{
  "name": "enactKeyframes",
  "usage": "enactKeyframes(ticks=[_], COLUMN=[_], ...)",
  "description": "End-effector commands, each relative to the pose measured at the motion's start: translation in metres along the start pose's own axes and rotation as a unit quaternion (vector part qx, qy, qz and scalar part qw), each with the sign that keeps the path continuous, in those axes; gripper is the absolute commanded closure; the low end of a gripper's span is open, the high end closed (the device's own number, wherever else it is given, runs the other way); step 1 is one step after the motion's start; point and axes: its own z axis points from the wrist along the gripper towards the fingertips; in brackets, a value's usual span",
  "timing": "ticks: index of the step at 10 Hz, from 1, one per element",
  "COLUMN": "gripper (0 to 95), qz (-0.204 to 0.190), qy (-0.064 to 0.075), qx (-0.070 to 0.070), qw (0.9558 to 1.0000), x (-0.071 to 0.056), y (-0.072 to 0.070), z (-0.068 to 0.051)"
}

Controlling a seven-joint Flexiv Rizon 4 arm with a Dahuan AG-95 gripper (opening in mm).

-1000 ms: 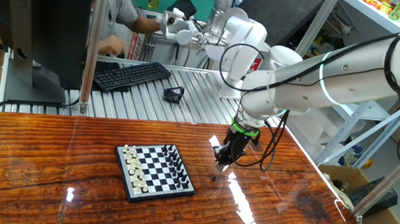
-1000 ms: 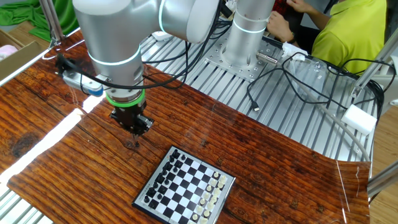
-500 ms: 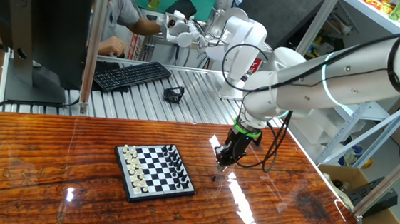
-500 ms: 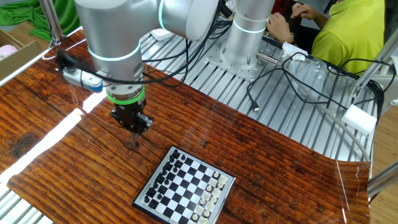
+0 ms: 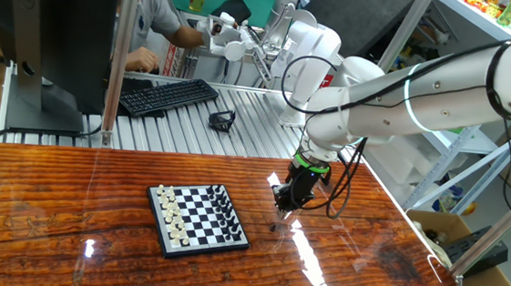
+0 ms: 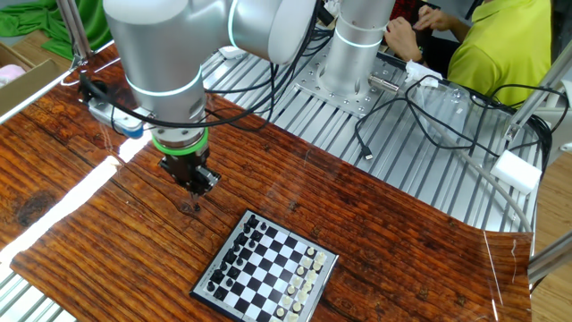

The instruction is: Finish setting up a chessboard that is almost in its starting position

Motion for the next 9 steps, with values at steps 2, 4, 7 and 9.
enactKeyframes(ticks=[2, 4, 7, 9], gripper=[95.0, 95.0, 95.0, 95.0], qz=[0.005, 0.007, 0.013, 0.014], qy=[0.004, 0.009, 0.023, 0.028], qx=[-0.001, -0.001, -0.001, 0.01], qw=[1.0, 0.9999, 0.9996, 0.9995], x=[0.0009, 0.0009, 0.0009, 0.0009], y=[-0.0001, -0.0001, -0.0001, -0.0001], z=[-0.0003, -0.0003, -0.0003, -0.0003])
